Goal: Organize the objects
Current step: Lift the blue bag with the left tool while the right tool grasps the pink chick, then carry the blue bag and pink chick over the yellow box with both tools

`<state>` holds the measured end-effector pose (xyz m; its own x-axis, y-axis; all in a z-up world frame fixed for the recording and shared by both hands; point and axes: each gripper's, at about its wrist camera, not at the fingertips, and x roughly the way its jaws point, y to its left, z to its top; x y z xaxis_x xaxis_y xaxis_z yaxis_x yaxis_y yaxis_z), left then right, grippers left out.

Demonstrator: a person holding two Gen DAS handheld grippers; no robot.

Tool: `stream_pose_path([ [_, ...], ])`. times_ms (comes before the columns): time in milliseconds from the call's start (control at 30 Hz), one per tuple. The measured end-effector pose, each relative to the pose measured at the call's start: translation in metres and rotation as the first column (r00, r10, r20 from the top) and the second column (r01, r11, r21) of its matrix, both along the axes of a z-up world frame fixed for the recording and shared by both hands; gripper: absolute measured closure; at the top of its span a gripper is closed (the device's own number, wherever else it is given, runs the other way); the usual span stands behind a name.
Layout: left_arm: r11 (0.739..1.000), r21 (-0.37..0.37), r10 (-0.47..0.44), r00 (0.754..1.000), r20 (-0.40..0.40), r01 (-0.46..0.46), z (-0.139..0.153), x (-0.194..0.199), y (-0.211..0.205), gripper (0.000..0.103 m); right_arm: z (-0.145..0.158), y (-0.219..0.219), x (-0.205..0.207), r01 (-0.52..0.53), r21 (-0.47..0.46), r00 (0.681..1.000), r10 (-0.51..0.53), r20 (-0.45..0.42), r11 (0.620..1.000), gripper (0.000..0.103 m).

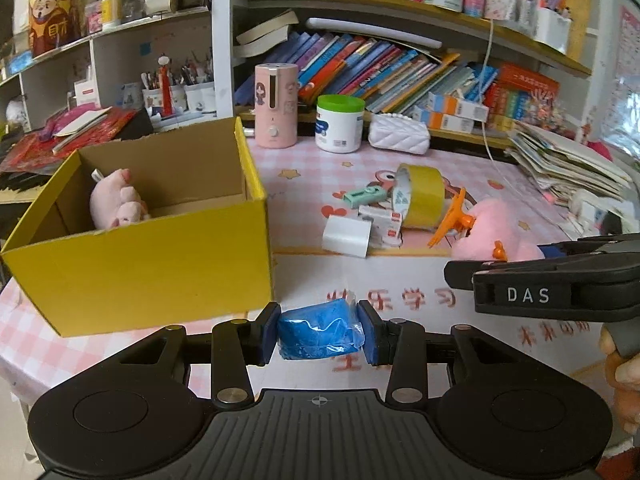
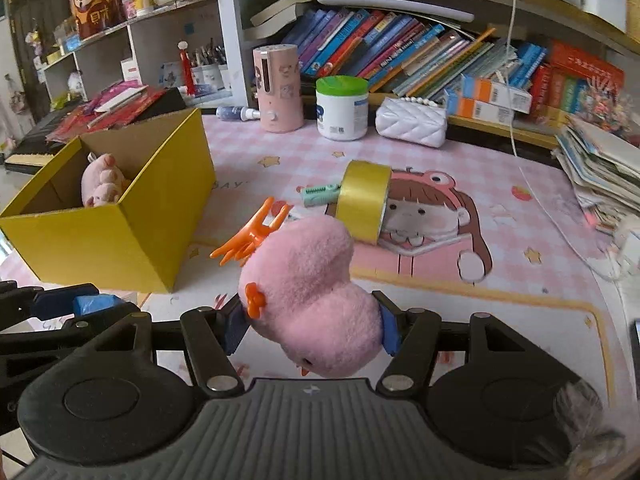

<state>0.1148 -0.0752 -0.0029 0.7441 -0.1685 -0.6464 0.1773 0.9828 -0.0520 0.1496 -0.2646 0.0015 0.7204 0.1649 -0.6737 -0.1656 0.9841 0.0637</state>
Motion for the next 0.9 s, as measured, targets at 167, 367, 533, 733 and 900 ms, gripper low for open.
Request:
stream_pose_path([
  [167, 1.000, -0.022, -0.007, 1.000, -0.018, 0.007, -0.002, -0.020, 0.030, 0.064, -0.005, 0.028, -0.030, 0.019, -0.020, 0.999, -0.020, -0.026, 1.000, 0.042],
  [367, 0.999, -0.019, -0.030, 0.999, -0.027, 0.030, -0.005, -0.048, 0.062, 0.064, -0.010, 0.066, -0.068, 0.025, -0.028, 0.998, -0.027, -0.051, 0.999, 0.042],
  [533, 0.999, -0.010, -0.035, 0.999, -0.038, 0.034, -0.009, -0.072, 0.092, 0.064, -0.017, 0.095, -0.093, 0.041, -0.015, 0.996, -0.042, -0.072, 0.999, 0.042],
  [733, 1.000, -0.008, 0.010, 0.999, -0.042, -0.011, -0.010, -0.095, 0.129, 0.064, -0.024, 0.134, -0.115, 0.003, -0.004, 0.995, -0.004, -0.096, 1.000, 0.042],
  [900, 0.999, -0.009, 0.033, 0.999, -0.028, -0.033, -0.007, -0.111, 0.150, 0.064, -0.024, 0.161, -0.125, -0.042, -0.001, 0.994, 0.042, -0.102, 0.999, 0.042],
])
